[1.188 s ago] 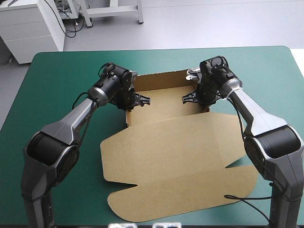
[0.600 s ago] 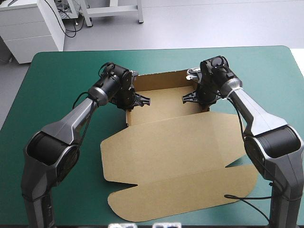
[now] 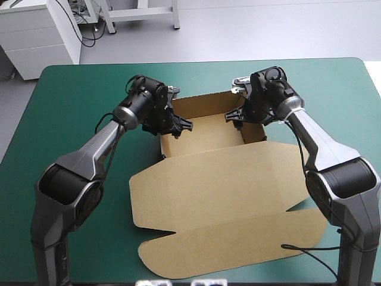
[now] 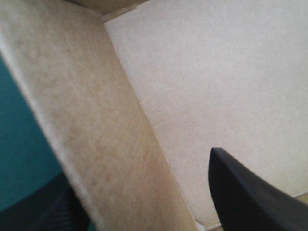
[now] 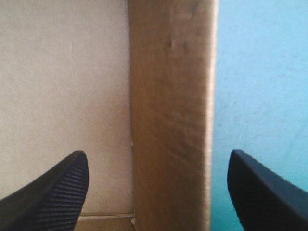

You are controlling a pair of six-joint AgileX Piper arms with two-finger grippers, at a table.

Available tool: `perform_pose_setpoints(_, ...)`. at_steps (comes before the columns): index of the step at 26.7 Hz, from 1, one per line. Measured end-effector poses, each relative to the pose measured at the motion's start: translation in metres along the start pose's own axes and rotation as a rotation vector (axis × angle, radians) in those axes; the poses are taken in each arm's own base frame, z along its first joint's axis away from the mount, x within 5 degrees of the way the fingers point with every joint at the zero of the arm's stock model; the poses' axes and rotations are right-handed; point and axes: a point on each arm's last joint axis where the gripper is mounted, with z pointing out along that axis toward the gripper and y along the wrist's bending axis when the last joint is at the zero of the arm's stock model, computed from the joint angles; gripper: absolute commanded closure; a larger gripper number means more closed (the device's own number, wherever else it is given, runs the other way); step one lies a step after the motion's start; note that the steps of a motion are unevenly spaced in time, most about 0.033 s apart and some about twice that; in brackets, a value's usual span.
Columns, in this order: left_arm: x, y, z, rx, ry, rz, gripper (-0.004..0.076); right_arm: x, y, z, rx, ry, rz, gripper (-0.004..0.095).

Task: Fold the box

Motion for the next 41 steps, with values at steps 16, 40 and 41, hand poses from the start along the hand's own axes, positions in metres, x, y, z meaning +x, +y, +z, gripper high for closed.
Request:
perform_pose_setpoints(16, 0.007, 0.008, -0.184, 0.099, -0.472, 0.042, 0.0722, -0.016, -0.010, -0.131, 0.021, -0.346, 0.007, 0.0162)
perform_pose_setpoints(40, 0.246, 0.061, -0.309, 0.204, -0.732, 0.128, 0.0725, 0.008, -0.011, -0.114, 0.026, -0.236, -0.028, 0.0165)
perform_pose_setpoints(41, 0.256, 0.064, -0.302, 0.198, -0.720, 0.129, 0.0725, 0.009, -0.011, -0.109, 0.030, -0.226, -0.030, 0.0165)
